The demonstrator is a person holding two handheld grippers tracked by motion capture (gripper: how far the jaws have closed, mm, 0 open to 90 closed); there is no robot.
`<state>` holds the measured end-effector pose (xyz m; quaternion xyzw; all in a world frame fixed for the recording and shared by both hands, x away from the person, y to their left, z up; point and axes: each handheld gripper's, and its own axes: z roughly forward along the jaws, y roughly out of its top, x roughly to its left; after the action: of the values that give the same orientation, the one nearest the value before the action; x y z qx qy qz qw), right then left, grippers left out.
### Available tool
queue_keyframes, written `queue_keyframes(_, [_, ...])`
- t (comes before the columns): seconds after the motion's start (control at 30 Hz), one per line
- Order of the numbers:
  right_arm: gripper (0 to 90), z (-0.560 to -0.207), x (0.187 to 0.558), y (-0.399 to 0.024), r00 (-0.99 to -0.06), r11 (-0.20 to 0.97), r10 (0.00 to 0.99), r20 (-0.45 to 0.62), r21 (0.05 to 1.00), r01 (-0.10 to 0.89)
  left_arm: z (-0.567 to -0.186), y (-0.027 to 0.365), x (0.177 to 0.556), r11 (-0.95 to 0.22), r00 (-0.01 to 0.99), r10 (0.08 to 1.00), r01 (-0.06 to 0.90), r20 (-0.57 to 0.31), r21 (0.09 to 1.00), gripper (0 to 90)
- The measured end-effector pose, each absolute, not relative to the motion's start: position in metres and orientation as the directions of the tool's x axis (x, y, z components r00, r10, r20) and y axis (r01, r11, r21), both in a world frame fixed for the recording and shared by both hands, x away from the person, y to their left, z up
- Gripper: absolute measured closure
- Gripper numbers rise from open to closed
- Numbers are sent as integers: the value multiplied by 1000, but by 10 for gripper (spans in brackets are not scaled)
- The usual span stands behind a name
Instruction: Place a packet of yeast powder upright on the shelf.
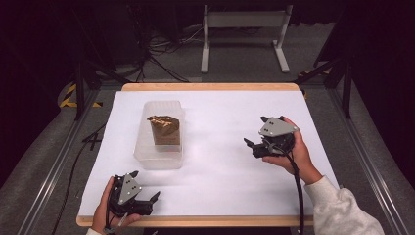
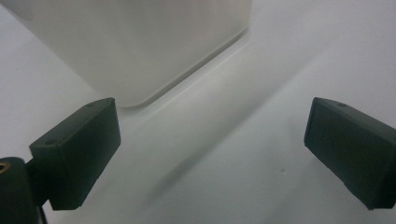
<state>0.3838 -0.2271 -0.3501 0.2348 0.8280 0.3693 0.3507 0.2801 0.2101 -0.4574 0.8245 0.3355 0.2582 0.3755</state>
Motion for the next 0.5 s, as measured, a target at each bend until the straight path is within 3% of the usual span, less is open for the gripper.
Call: queue_keyframes(0.5, [128, -372, 357, -269, -624, 570, 693, -361, 805, 168, -458, 209, 280, -493, 642, 747, 364, 171, 790, 44])
